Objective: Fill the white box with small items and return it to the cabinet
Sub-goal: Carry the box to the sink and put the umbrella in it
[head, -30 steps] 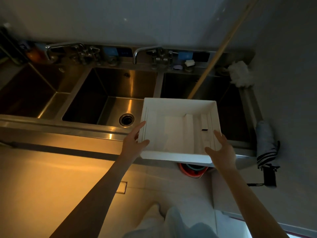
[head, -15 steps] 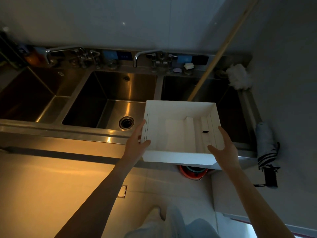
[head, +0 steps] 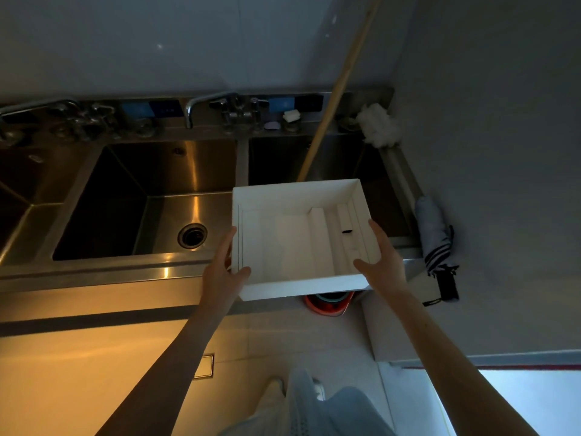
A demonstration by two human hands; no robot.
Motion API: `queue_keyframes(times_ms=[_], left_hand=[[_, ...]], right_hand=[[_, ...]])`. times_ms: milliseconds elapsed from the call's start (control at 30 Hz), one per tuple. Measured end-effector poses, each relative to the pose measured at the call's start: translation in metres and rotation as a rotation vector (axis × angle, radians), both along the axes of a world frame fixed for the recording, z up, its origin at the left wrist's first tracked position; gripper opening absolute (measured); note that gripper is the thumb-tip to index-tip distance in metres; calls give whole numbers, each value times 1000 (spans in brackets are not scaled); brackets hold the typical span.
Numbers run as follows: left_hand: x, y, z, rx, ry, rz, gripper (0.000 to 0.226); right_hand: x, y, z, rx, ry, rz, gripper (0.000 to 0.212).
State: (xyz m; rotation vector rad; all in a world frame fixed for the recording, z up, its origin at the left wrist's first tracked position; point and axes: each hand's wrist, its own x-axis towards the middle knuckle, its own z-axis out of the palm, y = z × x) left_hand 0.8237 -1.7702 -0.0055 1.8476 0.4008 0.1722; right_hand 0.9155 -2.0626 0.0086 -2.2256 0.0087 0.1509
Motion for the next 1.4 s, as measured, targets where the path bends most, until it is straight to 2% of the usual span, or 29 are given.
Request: queue_keyframes(times_ms=[467,1167,1400], left_hand=[[12,-42,0,-15,-5,-87,85],[22,-35,2,14,20,-70,82],[21,-35,-1,19,2,-54,82]], right_hand=[[-6,-43,-1,11,18,-118,90],[2,-45,1,-11,17,-72,87],[-2,-49,8,71,-70,-117,73]])
